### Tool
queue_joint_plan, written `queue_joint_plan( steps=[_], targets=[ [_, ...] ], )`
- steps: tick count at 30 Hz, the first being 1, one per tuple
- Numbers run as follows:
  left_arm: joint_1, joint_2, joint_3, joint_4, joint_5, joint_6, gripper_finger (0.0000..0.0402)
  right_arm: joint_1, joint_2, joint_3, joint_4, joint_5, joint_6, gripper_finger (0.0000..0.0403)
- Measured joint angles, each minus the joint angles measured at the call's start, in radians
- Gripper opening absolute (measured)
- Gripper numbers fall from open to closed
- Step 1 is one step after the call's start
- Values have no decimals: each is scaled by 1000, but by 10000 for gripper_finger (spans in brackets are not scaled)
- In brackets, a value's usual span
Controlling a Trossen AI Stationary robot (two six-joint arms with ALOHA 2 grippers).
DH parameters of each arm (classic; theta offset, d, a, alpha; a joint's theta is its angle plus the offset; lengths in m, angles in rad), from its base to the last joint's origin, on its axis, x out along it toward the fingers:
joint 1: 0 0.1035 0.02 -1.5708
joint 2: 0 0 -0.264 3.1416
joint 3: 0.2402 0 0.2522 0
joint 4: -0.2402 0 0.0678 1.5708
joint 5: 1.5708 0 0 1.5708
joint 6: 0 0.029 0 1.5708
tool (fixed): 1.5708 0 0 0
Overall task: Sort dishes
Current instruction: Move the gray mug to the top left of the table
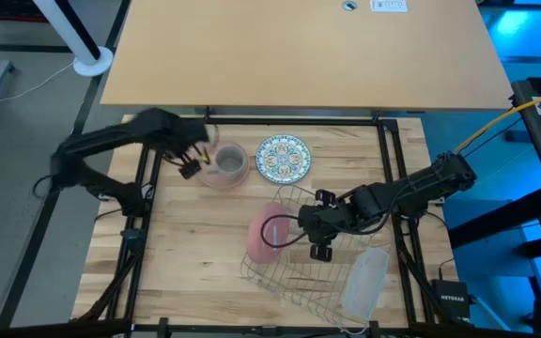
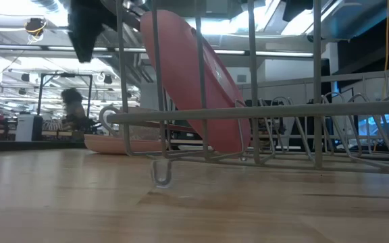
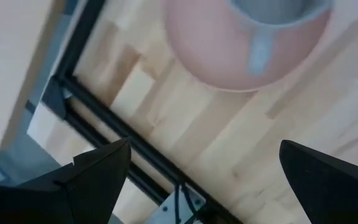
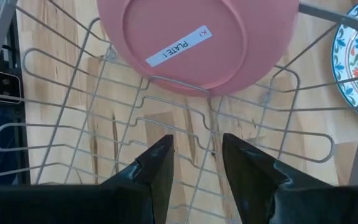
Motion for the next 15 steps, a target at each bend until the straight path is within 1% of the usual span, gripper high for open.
queue_joint_plan(
  steps=[3,6,8,12,15],
  targets=[
    [52,-143,-12,44,-2,-51,398,0,0,0,-1,0,0,143],
    [56,-320,-116,195,9,-101,398,0,0,0,0,2,-2,143],
    [35,-439,-236,331,29,-134,398,0,0,0,1,26,-3,143],
    [-19,-656,-533,616,65,-246,398,0,0,0,2,68,-3,143],
    [-45,-751,-735,791,87,-312,398,0,0,0,2,70,-3,143]
  ],
)
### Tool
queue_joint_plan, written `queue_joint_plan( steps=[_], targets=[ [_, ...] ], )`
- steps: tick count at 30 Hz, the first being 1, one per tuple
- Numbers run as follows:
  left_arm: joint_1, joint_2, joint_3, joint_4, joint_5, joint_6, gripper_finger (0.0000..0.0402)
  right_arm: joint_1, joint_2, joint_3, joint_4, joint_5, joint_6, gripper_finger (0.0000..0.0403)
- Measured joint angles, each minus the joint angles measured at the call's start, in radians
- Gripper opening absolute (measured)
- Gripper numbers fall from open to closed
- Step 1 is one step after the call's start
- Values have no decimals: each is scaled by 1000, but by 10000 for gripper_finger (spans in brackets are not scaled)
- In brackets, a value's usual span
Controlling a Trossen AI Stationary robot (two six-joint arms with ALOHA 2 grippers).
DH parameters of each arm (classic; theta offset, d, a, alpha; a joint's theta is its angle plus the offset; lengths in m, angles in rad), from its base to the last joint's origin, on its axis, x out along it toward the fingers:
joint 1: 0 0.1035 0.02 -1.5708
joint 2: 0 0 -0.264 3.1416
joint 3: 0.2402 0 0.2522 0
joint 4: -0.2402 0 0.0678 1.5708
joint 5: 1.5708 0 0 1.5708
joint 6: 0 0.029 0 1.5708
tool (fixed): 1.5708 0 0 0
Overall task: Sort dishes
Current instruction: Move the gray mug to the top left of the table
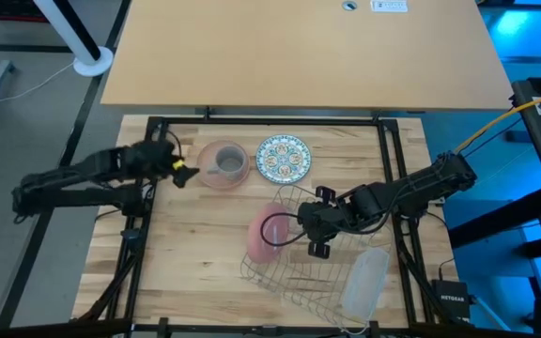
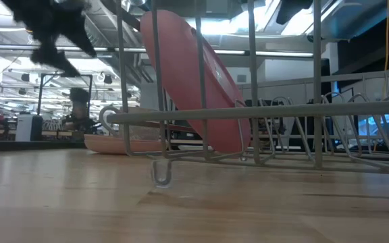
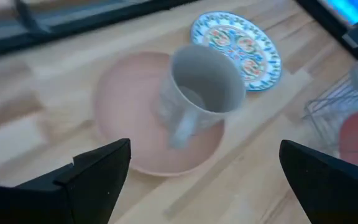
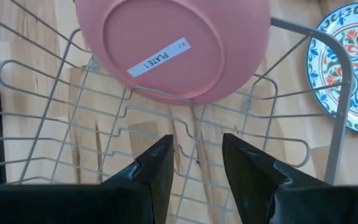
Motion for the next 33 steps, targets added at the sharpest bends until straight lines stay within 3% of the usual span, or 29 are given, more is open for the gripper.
queue_joint_plan(
  steps=[5,10,27,33],
  targets=[
    [-15,-39,-211,246,38,26,398,0,0,0,4,1,0,143],
    [-14,-2,-295,375,27,121,398,0,0,0,9,1,0,143],
    [-15,296,-312,644,-98,469,395,0,0,0,60,2,0,143],
    [-14,371,-312,648,-121,501,340,0,0,0,60,2,0,143]
  ],
)
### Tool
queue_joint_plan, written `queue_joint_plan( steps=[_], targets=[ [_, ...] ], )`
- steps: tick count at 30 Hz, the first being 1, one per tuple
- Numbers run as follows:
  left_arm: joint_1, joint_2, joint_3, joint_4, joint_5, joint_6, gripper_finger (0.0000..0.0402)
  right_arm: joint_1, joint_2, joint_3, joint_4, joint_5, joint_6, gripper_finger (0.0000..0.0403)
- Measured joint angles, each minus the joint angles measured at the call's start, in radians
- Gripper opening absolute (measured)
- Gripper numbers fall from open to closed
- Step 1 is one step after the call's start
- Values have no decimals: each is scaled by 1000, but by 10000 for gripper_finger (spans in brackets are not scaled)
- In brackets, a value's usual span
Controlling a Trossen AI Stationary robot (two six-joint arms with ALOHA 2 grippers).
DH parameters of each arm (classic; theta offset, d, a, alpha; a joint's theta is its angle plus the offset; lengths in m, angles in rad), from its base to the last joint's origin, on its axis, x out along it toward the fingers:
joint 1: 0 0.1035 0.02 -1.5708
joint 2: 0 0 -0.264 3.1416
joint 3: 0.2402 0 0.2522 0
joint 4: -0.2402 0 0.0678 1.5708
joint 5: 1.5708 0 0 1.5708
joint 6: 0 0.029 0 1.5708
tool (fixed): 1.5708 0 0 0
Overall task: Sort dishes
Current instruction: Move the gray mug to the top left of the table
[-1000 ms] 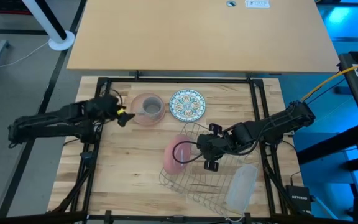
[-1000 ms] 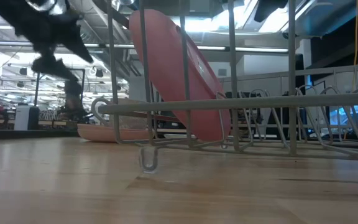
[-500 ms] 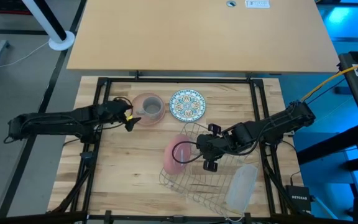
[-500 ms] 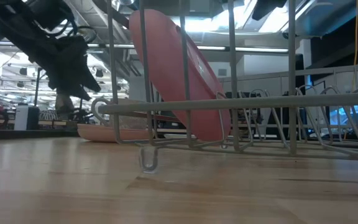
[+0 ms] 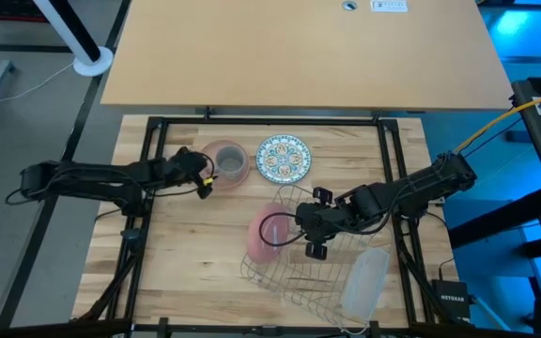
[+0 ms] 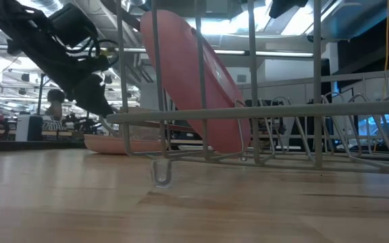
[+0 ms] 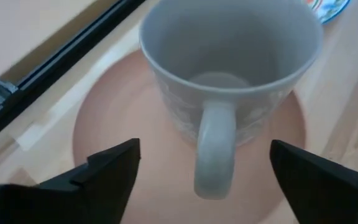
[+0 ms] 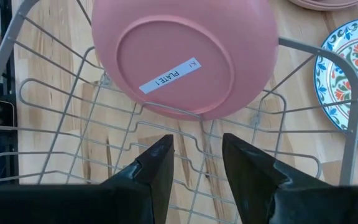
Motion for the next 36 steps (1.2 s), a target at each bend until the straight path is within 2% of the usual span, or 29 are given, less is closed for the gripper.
queue_joint_plan(
  steps=[6,11,15,21,24,28,34,36],
  targets=[
    [1,32,0,8,-40,14,276,0,0,0,0,0,0,143],
    [1,59,0,8,-66,11,239,0,0,0,-1,0,0,143],
    [2,80,1,18,-66,-39,228,0,0,0,-1,0,0,143],
    [16,91,1,78,-68,-43,227,0,0,0,-1,0,0,143],
    [27,91,1,97,-68,-43,214,0,0,-1,-1,0,0,143],
    [41,91,1,108,-70,-46,165,0,0,-1,-1,0,0,143],
    [46,91,1,108,-72,-45,50,0,0,-1,-1,0,0,143],
    [46,91,1,107,-74,-41,44,0,0,-1,-1,8,0,143]
  ],
)
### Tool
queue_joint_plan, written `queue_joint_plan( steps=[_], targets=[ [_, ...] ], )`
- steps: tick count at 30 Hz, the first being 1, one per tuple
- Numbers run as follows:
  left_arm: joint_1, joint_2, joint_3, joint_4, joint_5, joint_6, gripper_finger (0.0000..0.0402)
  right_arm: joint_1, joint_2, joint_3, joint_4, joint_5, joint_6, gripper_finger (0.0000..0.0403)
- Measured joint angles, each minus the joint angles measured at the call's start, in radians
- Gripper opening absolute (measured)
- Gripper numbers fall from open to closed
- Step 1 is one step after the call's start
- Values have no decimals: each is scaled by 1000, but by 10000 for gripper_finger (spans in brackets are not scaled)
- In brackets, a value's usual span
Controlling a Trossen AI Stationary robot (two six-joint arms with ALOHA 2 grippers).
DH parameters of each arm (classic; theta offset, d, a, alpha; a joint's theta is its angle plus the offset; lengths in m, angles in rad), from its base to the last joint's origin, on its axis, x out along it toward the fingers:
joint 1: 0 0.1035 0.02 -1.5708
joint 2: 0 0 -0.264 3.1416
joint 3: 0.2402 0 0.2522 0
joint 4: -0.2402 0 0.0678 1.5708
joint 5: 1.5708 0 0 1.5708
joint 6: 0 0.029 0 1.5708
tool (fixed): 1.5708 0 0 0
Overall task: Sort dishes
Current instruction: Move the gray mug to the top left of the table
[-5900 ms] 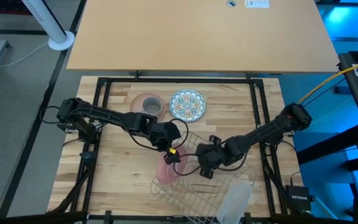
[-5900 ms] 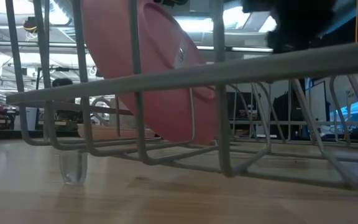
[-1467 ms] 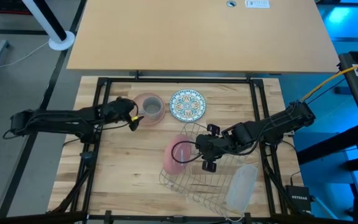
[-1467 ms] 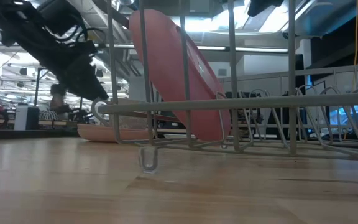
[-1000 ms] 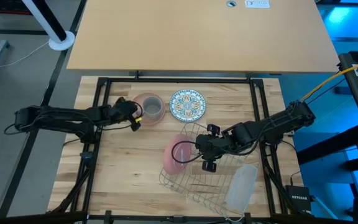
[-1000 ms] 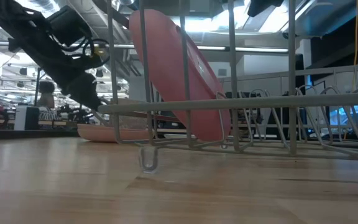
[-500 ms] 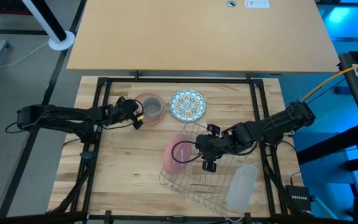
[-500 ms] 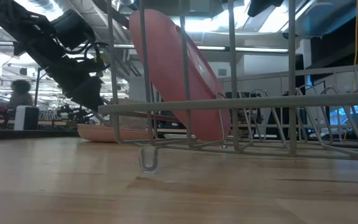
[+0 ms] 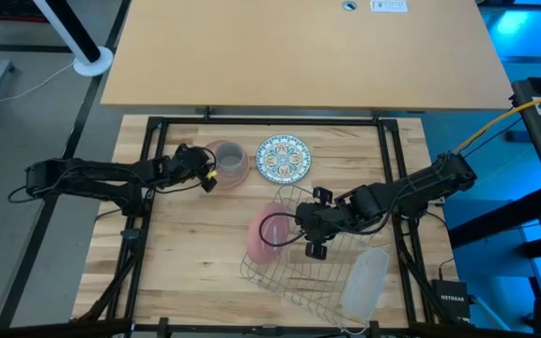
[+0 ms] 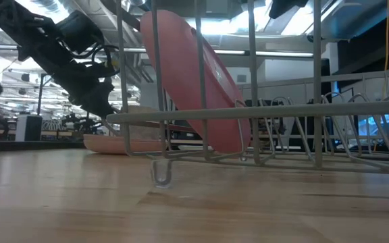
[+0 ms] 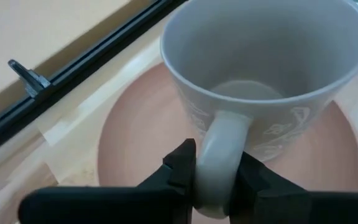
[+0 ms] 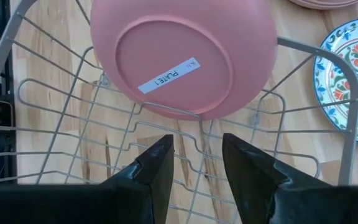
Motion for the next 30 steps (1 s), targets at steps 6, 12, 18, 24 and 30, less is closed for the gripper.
queue_joint_plan(
  steps=[6,12,18,24,30],
  targets=[
    [0,-1,0,3,-26,-33,44,0,0,0,0,34,0,143],
    [-1,-25,2,50,-30,-45,44,0,0,0,-1,36,0,143],
    [-2,-98,47,51,-80,9,44,0,0,0,-2,36,0,143],
    [-1,-187,51,23,-334,8,44,0,0,0,-5,38,0,143],
    [1,-222,51,-187,-504,-172,44,0,0,0,-5,45,-47,143]
  ],
)
